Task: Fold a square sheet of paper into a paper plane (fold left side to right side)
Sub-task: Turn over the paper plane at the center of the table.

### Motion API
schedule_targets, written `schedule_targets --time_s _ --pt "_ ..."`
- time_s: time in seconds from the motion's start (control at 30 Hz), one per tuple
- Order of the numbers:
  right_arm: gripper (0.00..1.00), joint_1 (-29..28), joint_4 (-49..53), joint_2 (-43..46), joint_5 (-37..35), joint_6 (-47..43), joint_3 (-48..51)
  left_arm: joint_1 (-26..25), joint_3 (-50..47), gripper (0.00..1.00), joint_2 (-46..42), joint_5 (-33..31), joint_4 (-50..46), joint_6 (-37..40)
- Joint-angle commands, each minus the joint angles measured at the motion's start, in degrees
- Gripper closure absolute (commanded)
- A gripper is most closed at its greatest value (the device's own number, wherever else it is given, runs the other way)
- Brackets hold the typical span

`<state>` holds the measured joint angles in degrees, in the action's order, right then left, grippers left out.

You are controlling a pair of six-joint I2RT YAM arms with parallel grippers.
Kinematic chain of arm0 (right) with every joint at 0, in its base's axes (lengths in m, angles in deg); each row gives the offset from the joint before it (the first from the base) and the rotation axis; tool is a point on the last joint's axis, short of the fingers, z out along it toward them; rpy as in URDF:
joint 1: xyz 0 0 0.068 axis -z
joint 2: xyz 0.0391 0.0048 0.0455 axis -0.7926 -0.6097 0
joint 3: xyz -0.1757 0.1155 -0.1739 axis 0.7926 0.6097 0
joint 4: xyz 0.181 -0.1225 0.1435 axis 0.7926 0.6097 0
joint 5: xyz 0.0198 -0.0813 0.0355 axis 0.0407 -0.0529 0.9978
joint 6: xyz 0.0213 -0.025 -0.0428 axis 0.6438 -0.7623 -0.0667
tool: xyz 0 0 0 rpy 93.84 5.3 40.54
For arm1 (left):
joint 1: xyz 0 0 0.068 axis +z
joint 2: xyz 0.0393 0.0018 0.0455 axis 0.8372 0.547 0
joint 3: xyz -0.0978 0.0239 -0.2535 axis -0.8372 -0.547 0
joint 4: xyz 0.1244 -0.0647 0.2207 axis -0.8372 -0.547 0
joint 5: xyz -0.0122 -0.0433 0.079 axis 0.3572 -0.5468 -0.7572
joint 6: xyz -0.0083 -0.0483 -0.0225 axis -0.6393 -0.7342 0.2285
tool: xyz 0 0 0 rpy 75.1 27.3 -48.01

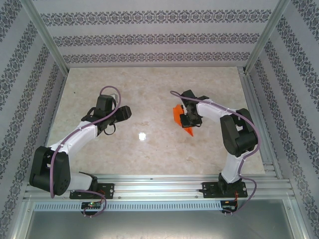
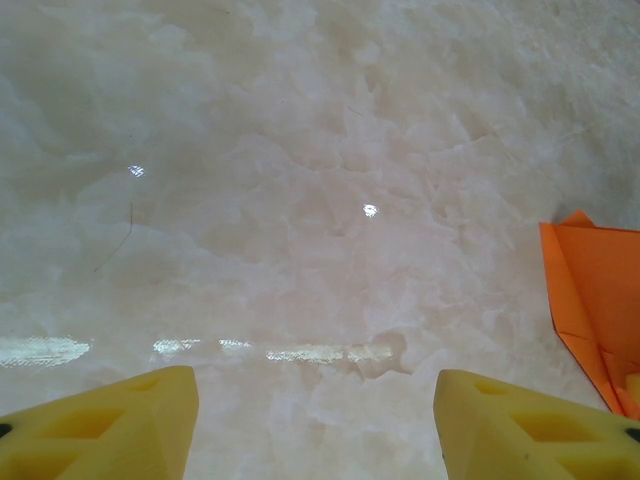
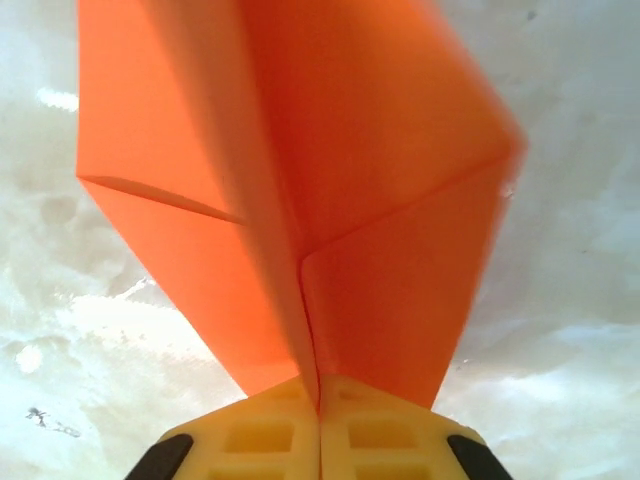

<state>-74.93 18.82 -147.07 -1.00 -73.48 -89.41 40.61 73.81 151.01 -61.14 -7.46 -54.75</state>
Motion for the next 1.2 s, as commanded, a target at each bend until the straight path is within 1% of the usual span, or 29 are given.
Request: schedule_targets --time_s 0.0,0.1,0.27,0.37,0.4,0.53,0.7,0.87,0.97,1.17 --pt "1.0 1.45 0.24 0.91 4.12 -0.3 -1.7 0.55 1.71 0.36 0.97 0.53 1.1 0.5" --pt "1.0 1.84 0.86 2.5 10.1 0.56 -1.57 0.46 1.76 0.36 1.1 0.67 1.27 0.46" --pt "1.0 2.12 1.63 5.46 16.47 4.99 0.13 0.53 1.71 0.36 1.34 1.02 1.45 0.49" --pt "1.0 2.09 -2.23 6.63 20.63 10.0 3.59 0.52 1.71 0.36 2.21 1.88 2.15 0.37" --pt "1.0 2.11 -3.28 6.65 20.66 11.16 4.41 0.46 1.73 0.36 2.61 2.22 2.52 0.28" --pt "0.98 1.55 -3.54 3.85 14.89 12.01 4.76 0.39 2.06 0.36 4.44 3.86 3.77 -0.21" --pt "0.86 0.19 0.25 1.79 6.23 10.01 1.76 0.22 2.37 0.36 5.03 4.37 3.91 -0.11" --pt "0.8 -0.66 2.88 -0.02 1.92 8.16 -0.97 0.08 1.93 0.36 4.96 4.14 4.08 -0.22" --pt "0.8 -0.88 3.03 -1.2 1.6 7.78 -1.86 0.13 1.97 0.36 4.9 4.1 4.07 -0.29" --pt "0.79 -2.17 2.41 -3.46 3.56 8.11 -2.68 0.13 2.12 0.36 4.9 3.84 3.39 0.08"
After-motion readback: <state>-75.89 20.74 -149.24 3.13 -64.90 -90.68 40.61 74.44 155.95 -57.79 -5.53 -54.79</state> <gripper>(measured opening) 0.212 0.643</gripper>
